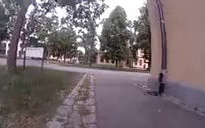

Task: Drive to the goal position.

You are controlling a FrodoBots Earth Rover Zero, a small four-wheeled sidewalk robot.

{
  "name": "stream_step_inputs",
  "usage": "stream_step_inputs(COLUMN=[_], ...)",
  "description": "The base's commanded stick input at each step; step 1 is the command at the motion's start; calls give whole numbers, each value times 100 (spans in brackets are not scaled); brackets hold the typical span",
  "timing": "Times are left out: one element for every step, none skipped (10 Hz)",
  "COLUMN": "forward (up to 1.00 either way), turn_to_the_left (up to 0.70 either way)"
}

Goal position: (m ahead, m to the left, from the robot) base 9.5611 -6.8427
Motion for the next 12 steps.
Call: stream_step_inputs(forward=[45, 45, 45, 45, 45, 45, 45, 45, 45, 45, 45, 45], turn_to_the_left=[27, 24, 4, 0, 0, 0, 0, 0, -17, -27, -27, -27])
